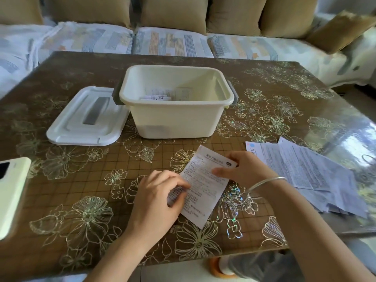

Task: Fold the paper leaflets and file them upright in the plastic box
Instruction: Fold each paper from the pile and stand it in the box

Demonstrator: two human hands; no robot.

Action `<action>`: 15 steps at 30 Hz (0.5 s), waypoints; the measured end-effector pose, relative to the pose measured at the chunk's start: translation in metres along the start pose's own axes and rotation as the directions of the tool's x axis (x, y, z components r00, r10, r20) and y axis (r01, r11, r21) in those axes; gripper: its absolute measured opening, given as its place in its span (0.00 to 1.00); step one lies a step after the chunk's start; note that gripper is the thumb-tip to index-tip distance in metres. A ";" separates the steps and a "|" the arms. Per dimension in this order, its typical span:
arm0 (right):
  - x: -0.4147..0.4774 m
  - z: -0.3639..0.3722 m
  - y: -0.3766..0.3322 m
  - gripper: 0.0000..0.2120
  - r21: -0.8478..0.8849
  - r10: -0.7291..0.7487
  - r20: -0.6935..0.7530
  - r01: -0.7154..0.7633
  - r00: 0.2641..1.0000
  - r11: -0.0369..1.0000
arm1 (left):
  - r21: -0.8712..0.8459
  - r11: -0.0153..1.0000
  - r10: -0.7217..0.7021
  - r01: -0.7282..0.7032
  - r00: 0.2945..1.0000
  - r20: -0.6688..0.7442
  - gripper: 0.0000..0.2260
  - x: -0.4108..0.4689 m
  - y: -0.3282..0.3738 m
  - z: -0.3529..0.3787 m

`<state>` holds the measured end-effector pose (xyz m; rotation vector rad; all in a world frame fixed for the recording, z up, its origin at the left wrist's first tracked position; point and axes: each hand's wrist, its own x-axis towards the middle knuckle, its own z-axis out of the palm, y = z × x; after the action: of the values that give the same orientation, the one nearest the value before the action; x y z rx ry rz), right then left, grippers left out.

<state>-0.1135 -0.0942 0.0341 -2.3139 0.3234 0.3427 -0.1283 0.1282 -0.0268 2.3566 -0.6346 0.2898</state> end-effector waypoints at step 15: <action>-0.059 0.023 -0.027 0.08 -0.279 -0.810 -0.486 0.820 0.328 0.499 | -0.251 0.967 -0.117 0.034 0.939 -0.323 0.33 0.004 0.023 -0.035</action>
<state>-0.1631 -0.0516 0.0557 -2.1724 -0.6158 -0.9016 -0.1385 0.1348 0.0139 2.0279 -0.3881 0.5357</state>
